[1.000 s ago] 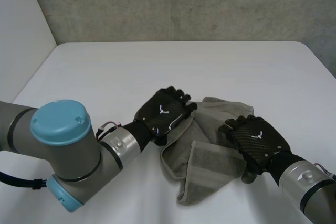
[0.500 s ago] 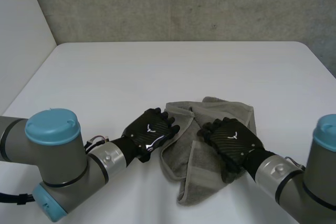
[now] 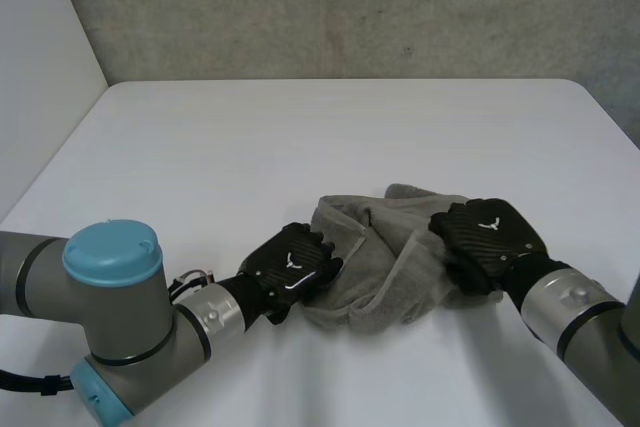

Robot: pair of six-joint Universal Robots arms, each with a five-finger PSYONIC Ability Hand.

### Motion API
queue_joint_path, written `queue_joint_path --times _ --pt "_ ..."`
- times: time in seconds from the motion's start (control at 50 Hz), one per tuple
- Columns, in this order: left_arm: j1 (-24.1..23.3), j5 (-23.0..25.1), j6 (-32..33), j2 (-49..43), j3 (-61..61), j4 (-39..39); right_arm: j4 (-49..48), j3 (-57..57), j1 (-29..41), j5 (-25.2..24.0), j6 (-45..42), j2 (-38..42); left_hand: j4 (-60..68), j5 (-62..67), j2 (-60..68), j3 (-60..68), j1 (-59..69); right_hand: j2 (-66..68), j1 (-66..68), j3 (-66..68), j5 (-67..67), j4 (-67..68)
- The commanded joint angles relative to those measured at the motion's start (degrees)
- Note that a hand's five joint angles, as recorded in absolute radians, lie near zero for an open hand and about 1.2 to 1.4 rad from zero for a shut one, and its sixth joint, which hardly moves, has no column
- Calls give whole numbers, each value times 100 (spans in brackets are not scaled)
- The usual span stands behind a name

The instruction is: Fold the towel.

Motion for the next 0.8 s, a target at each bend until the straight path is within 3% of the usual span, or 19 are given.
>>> queue_joint_path --times 0.02,0.28,0.32,0.36,0.5,0.8 --pt "-31 3 -26 -8 -6 255 0 132 -90 -7 -25 -97 1369 1377 1365 1368 1360 -946 -936 -954 -969 -953" --pt "-93 3 -61 -16 -50 281 0 140 -47 -25 -8 -97 2008 2016 2004 2007 1999 -4594 -4585 -4602 -4618 -4602" --pt "-93 12 -52 -16 -76 290 0 149 -3 -7 -16 -88 1875 1883 1871 1874 1866 -4796 -4786 -4804 -4819 -4803" --pt "-84 55 -17 -16 -103 290 9 193 7 2 -16 -88 804 812 800 803 795 -4949 -4939 -4957 -4972 -4956" --pt "-66 73 1 115 -296 290 18 474 24 -69 -113 -202 92 100 88 91 84 -5017 -5007 -5025 -5040 -5024" --pt "-66 73 1 168 -446 438 -9 1142 270 -499 -1027 -607 -45 -37 -49 -46 -53 -5050 -5041 -5058 -5074 -5058"
